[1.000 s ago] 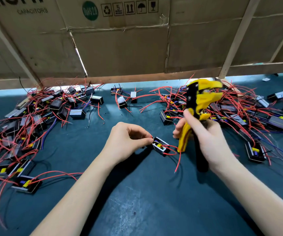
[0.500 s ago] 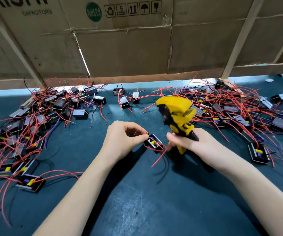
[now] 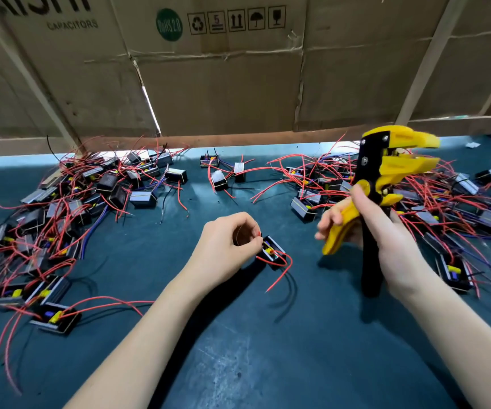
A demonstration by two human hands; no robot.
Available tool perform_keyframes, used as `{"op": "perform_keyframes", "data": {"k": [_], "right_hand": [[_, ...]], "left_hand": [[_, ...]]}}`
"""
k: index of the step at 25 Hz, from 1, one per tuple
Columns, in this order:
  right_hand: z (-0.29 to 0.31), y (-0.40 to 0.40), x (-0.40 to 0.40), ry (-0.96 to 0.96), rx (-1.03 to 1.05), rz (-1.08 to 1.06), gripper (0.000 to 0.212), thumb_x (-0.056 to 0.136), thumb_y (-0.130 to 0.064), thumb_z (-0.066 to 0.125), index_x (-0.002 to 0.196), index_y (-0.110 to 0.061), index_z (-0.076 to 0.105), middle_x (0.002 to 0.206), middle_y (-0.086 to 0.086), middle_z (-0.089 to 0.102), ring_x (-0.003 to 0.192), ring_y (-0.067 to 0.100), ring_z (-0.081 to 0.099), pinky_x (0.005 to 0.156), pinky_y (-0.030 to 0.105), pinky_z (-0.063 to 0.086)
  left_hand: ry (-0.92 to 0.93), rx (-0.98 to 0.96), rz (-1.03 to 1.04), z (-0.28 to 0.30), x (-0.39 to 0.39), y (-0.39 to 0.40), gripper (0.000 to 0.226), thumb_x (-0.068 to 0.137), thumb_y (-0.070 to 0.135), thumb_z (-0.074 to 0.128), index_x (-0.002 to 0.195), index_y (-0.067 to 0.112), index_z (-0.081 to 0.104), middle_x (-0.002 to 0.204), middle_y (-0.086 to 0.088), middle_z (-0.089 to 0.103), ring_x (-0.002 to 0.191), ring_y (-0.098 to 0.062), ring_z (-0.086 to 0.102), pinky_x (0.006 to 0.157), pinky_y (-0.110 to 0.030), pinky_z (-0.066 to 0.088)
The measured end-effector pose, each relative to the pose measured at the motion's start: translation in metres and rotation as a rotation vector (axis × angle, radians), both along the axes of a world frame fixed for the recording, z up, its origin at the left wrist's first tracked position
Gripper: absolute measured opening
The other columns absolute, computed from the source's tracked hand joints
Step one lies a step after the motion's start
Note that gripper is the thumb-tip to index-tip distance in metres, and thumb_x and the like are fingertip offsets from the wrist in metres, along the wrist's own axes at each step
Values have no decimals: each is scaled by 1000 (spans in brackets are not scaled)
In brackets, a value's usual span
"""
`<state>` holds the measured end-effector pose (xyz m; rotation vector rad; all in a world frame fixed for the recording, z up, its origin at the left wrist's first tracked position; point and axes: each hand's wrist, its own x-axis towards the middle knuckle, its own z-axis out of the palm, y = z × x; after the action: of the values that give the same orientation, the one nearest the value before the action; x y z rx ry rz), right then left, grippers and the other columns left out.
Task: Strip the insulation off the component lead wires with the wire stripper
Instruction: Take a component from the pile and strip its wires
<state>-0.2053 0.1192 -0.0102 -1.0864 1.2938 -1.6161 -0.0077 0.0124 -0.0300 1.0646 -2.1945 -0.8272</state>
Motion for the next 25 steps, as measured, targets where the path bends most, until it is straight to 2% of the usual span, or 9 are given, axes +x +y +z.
{"op": "perform_keyframes", "data": {"k": [3,7,10,14,16,18,21,24,25], "right_hand": [[2,14,20,13,-149,317,56,86,-53,62,78,2,54,81,21,60,75,34,62,73,39,51],[2,20,29,310,-255,277,33,88,-31,53,102,-2,64,96,11,69,82,21,64,79,24,48],[3,13,23,228,-254,188,72,84,-31,67,145,-3,39,103,10,67,76,25,67,72,25,51],[4,2,-5,214,-310,-153,96,84,-21,72,155,-11,8,105,-3,59,74,42,67,64,35,55],[7,1,-18,259,-328,-331,79,89,-18,70,151,-8,21,104,-9,59,71,37,69,67,45,56],[10,3,-25,119,-338,-355,47,91,-19,59,136,-8,47,123,-8,64,67,31,69,65,47,54],[26,14,-33,-254,-377,40,26,91,-21,49,110,-9,62,122,13,66,78,34,67,73,35,54],[39,22,-28,-606,-226,682,24,97,-20,47,101,3,51,112,33,59,97,48,59,90,48,47],[36,21,-26,-542,-110,758,26,98,-24,48,99,1,52,114,36,59,102,51,58,92,51,46]], "left_hand": [[4,-4,17,1,2,-1,11,79,9,74,73,16,67,59,12,60,55,1,51,60,-9,39],[60,51,56,2,4,-3,8,79,11,78,74,13,73,61,9,67,51,3,54,57,-9,41],[62,59,61,3,4,-3,7,79,12,79,75,13,73,66,5,70,55,1,55,59,-8,41],[22,16,51,5,3,-2,7,80,14,79,76,14,73,69,7,71,60,1,58,64,-7,43],[27,16,60,5,3,-2,7,80,14,78,76,14,73,69,7,71,62,-1,60,65,-6,43],[41,22,62,5,3,-1,7,80,13,78,75,14,73,69,6,71,65,-6,63,64,-7,44],[30,15,59,4,4,-1,7,80,13,77,75,15,72,69,4,72,67,-11,63,64,-9,43],[28,13,64,4,4,-2,8,80,14,77,74,16,71,69,4,71,63,-9,61,63,-9,43],[27,11,60,4,4,-2,8,80,14,77,74,16,71,68,5,71,61,-6,59,63,-9,43]]}}
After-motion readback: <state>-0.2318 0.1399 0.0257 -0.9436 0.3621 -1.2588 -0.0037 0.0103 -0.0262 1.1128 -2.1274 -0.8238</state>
